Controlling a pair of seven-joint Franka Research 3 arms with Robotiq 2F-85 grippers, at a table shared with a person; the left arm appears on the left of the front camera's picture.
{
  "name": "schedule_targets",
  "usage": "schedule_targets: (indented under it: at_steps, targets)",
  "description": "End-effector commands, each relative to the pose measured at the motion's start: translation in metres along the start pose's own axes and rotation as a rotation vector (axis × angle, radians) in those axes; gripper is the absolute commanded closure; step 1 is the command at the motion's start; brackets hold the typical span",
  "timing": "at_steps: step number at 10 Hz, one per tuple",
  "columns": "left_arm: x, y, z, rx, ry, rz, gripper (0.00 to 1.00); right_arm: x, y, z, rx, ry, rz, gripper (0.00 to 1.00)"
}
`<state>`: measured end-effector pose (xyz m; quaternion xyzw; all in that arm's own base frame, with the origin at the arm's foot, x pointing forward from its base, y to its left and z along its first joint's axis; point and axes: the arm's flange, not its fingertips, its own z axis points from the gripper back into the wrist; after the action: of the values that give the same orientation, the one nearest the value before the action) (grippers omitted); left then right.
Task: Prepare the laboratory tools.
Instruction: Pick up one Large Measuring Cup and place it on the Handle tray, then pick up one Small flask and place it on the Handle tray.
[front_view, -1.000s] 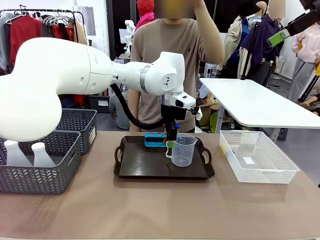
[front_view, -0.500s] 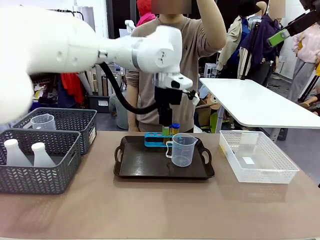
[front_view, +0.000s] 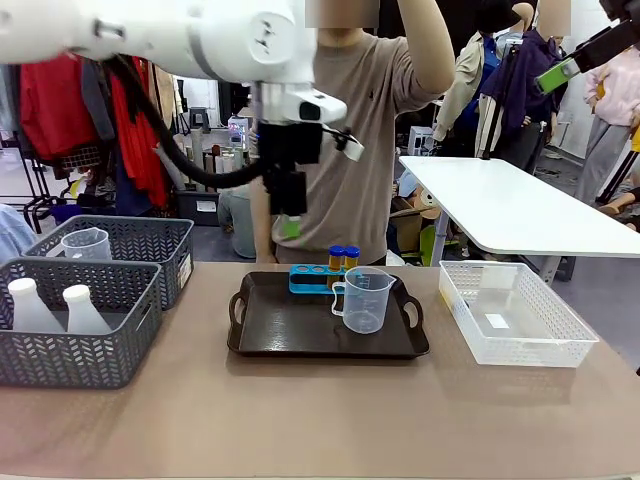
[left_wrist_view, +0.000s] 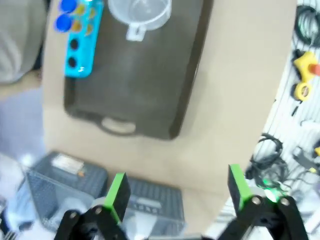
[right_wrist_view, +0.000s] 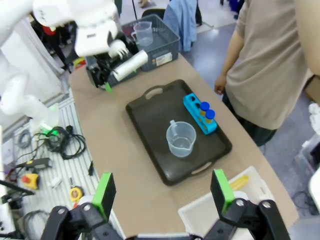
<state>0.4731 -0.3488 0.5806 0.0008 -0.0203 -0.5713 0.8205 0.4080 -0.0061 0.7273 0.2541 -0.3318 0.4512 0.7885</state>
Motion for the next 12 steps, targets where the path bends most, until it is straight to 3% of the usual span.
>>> schedule_targets:
  at_steps: [1, 4, 5, 6, 12]
  targets:
    - [-0.051, -0.017, 0.010, 0.085, -0.025, 0.159, 0.00, 0.002, 0.002, 0.000, 0.004, -0.008, -0.002, 0.00]
    - [-0.074, -0.021, 0.033, 0.137, -0.038, 0.254, 0.00, 0.002, 0.002, 0.000, 0.004, -0.008, -0.002, 0.00]
    - [-0.068, -0.017, 0.026, 0.096, -0.027, 0.221, 0.00, 0.002, 0.002, 0.000, 0.004, -0.008, -0.002, 0.00]
    - [-0.071, -0.017, 0.047, 0.115, -0.039, 0.236, 0.00, 0.002, 0.002, 0.000, 0.004, -0.008, -0.002, 0.00]
    - [-0.070, -0.018, 0.046, 0.113, -0.038, 0.234, 0.00, 0.002, 0.002, 0.000, 0.004, -0.008, -0.002, 0.00]
